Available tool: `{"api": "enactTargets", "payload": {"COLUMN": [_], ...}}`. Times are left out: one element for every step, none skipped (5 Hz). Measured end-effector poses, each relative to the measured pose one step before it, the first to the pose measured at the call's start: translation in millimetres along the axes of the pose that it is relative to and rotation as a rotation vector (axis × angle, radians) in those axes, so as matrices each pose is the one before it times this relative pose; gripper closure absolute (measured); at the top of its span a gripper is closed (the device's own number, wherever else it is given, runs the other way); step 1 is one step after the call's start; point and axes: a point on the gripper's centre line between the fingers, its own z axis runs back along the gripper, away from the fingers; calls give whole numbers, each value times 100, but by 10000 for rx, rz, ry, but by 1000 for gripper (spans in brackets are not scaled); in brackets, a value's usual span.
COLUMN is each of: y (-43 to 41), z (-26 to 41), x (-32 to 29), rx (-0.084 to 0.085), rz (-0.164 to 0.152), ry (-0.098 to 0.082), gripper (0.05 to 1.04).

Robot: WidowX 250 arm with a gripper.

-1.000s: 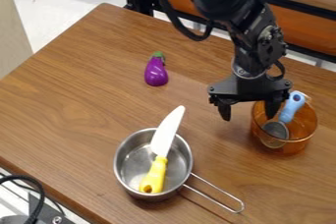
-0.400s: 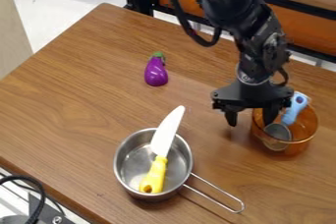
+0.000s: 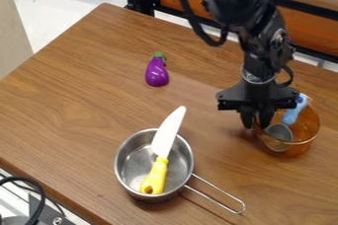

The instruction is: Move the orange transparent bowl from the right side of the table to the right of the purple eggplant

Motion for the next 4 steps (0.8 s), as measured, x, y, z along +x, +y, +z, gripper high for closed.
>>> {"api": "enactTargets", "payload": {"y": [113, 886, 718, 1059], "z": [-65, -5, 953, 983], "x": [265, 451, 816, 673], "rx": [-96, -99, -124, 129], "rz": [49, 160, 88, -93], "ry": [148, 106, -12, -301], "gripper": [1004, 1022, 1022, 1022]}}
